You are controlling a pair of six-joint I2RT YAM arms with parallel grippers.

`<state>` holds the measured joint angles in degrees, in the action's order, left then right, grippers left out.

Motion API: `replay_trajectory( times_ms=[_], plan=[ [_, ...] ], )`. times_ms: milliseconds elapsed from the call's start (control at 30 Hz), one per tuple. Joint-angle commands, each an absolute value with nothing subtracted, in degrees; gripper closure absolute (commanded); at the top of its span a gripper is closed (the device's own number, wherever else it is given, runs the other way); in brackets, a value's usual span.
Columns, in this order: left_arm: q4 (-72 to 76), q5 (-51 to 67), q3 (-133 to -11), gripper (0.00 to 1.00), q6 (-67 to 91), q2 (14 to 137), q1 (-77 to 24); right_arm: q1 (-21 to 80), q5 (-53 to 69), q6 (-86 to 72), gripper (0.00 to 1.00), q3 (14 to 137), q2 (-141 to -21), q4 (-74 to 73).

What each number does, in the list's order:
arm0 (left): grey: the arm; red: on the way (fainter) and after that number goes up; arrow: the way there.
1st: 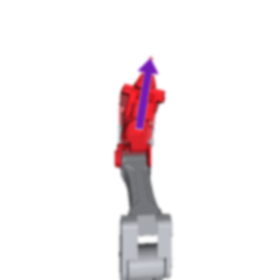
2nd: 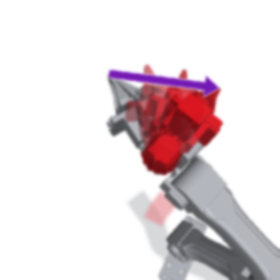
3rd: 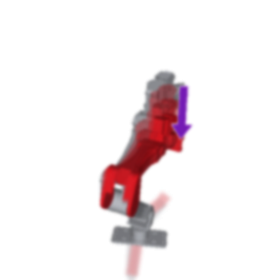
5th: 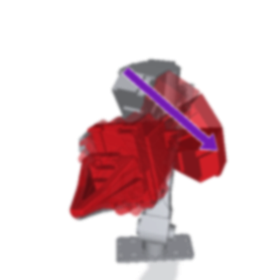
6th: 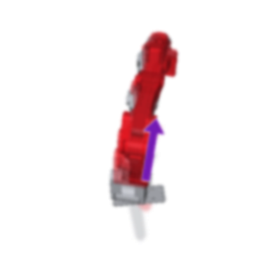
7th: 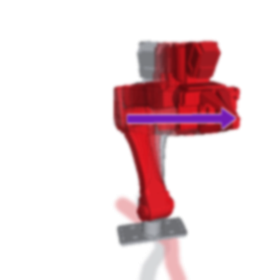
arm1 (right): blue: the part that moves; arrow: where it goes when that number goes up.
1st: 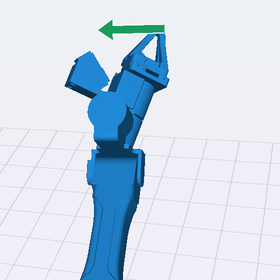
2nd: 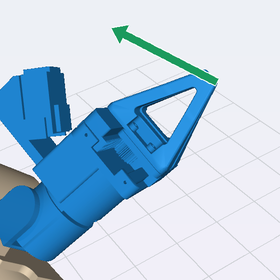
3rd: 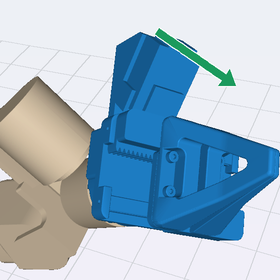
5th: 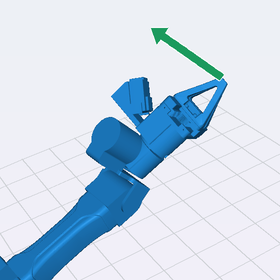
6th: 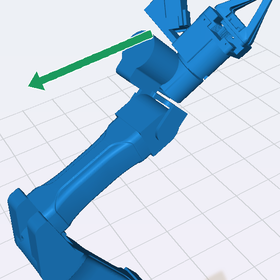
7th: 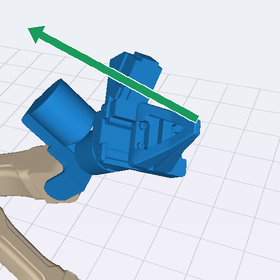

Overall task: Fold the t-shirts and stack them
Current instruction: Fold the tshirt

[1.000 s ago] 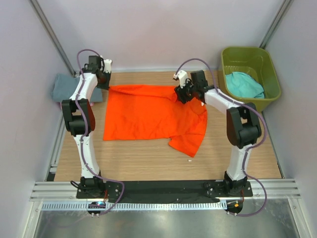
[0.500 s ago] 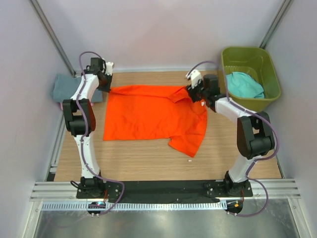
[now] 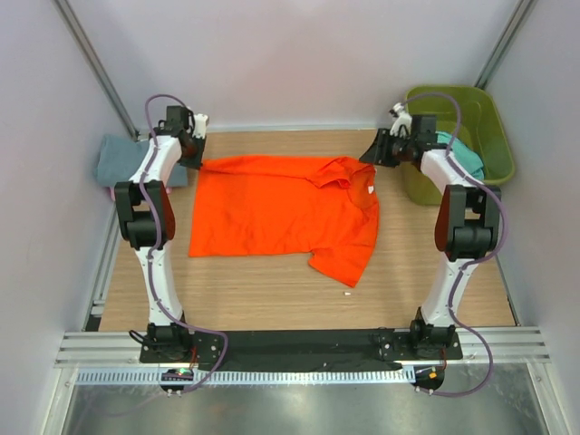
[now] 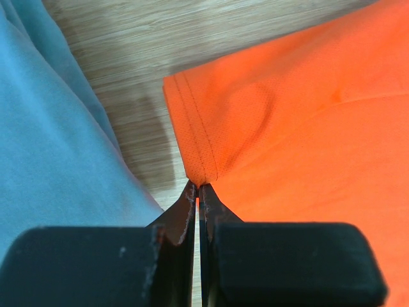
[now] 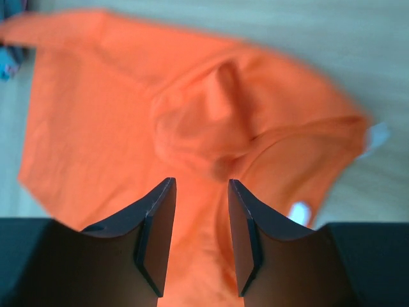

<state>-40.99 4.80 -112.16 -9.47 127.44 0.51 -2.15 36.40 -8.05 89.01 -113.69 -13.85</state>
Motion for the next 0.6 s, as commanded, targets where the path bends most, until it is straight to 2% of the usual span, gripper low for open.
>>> replay_trajectory(
  times_ms=[0, 100, 200, 567],
  plan=[
    [-40.3, 3.7, -112.0, 1.00, -10.4, 123.4, -1.3, -0.3, 44.3, -10.3, 0.56, 87.8, -115.0, -21.2],
    [-40.3, 3.3, -111.9, 1.00, -10.6, 123.4, -1.8, -0.2, 45.3, -12.0, 0.55, 87.5, -114.6, -20.7],
    [-40.3, 2.9, -112.1, 1.00, -10.7, 123.4, -2.5, -0.2, 45.3, -13.4, 0.50, 85.3, -114.6, -20.6],
    [-40.2, 2.6, -111.5, 1.00, -10.8, 123.2, -2.8, 0.0, 41.9, -15.5, 0.50, 84.7, -117.7, -17.2]
  ],
)
